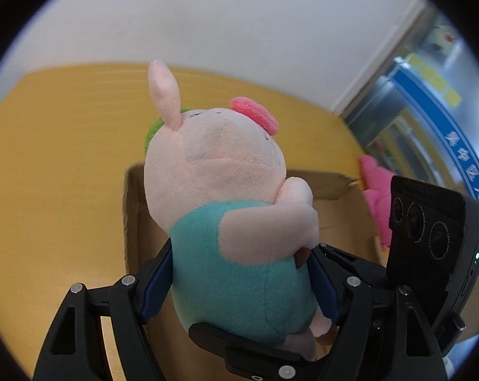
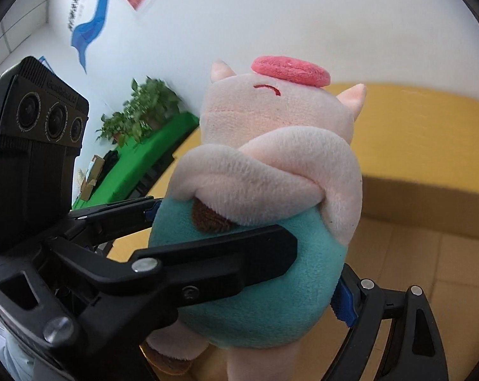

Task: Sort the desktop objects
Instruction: 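Carry the plush pig with both grippers into the cardboard box and release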

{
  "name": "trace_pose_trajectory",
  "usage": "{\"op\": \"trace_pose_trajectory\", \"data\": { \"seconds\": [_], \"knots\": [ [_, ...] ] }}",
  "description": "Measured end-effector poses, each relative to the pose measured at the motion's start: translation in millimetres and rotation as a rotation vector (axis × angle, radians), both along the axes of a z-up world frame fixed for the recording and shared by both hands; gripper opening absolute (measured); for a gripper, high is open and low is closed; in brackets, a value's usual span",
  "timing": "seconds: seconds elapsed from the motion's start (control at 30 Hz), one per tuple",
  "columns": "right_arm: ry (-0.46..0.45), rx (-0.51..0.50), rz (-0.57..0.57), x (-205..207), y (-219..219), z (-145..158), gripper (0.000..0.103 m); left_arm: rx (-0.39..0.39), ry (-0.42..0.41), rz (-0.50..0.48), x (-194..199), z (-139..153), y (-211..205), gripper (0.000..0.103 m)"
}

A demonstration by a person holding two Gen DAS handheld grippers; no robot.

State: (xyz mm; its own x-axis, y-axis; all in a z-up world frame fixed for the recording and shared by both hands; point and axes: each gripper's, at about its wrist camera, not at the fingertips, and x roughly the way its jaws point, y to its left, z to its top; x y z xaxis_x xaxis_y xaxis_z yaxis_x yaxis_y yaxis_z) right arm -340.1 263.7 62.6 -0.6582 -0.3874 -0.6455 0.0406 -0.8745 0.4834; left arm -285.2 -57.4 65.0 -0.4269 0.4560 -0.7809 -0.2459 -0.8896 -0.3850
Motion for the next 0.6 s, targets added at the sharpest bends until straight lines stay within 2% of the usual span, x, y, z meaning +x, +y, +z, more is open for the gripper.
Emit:
{"op": "trace_pose_trajectory", "data": {
  "seconds": [0.17,0.33,0.5,0.53,0.6],
  "knots": [
    [-0.120,-0.094,0.032,-33,-3,-68,0.089,-0.072,-0.149,0.055,-16,-42,-3,0.076],
    [-0.178,-0.155,0.023,-46,-8,-106,0.091,-0.140,-0.166,0.060,-20,-52,6,0.077],
    [-0.213,-0.167,-0.008,-42,-7,-111,0.101,-0.215,-0.129,0.038,-18,-46,10,0.079],
    [-0.214,-0.126,-0.010,-37,-8,-104,0.101,-0.226,-0.111,0.042,-14,-41,9,0.079],
    [-0.194,-0.060,-0.009,-24,-11,-87,0.102,-0.216,-0.025,0.050,0,-18,6,0.077]
  ]
}}
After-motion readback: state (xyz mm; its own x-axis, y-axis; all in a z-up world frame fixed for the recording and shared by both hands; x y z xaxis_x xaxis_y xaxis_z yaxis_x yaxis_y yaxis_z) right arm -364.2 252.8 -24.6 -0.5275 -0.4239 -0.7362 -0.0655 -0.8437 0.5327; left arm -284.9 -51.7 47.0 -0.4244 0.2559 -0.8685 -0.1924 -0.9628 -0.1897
